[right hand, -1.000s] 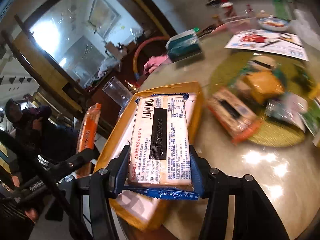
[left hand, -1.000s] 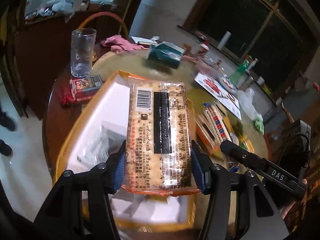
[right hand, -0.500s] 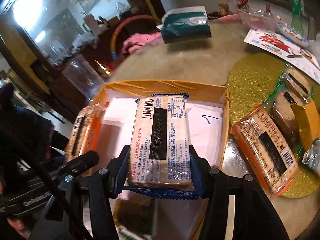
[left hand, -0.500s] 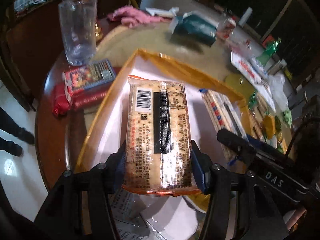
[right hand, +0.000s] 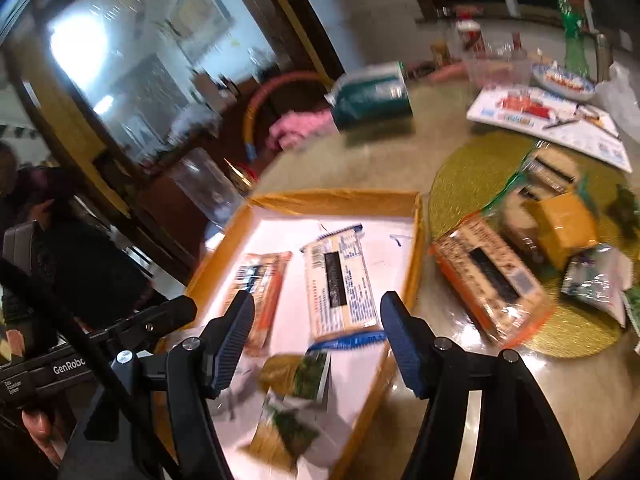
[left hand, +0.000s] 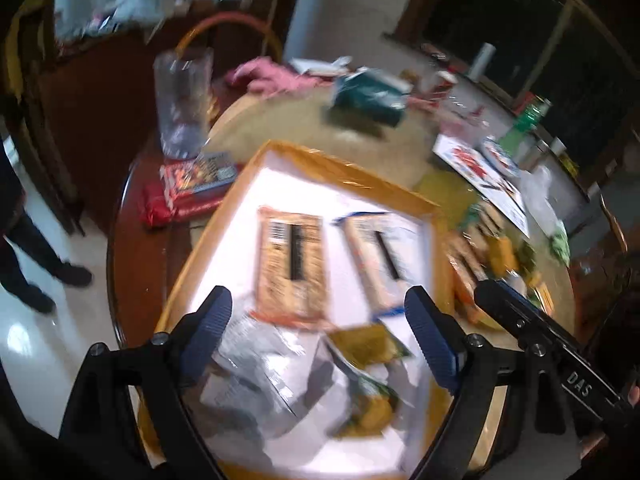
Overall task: Organize snacks
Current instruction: 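Withdraw both tools from the tray back over the table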
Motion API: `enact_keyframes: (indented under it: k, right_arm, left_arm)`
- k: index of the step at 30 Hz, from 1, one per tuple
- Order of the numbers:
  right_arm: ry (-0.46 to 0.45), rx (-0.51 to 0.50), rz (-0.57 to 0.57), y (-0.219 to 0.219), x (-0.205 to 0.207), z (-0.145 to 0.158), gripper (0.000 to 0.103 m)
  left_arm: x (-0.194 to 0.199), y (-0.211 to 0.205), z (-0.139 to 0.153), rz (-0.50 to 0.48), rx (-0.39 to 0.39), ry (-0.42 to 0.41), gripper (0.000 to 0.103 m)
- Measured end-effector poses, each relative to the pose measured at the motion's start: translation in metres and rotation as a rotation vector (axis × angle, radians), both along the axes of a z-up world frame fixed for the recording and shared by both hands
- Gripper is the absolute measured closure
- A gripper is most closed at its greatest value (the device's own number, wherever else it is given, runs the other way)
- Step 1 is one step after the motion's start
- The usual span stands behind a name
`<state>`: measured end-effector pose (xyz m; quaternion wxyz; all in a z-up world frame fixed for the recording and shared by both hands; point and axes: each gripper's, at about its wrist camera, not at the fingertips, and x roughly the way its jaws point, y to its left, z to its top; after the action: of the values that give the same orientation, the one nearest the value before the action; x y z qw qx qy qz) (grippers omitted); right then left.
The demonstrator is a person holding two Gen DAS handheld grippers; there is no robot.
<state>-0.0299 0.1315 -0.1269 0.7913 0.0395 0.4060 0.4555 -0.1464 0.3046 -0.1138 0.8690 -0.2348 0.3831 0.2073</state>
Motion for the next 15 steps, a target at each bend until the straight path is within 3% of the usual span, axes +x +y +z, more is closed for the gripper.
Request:
enact_keyframes:
  k: [2,6,15]
  right_arm:
    - [-0.01,0.015,-0.035,-0.024,-0.003,0.005,0.037]
    - [-0.018,0.031,-0.133,-0.085,0.001,0.006,0.037]
    - [0.056,-0.105,-0.329,-0.215,-0.004,-0.033,0.037]
  left_arm:
    - [0.001,-0.031,0.018,-0.043,0.078,-0.025,0.015]
    - [0.008,-0.087,0.029,-0.134,0.101,-0.062,0.011]
    - [0.038,-0.19,-0.01,-0.337,0.066,0.049,0.011]
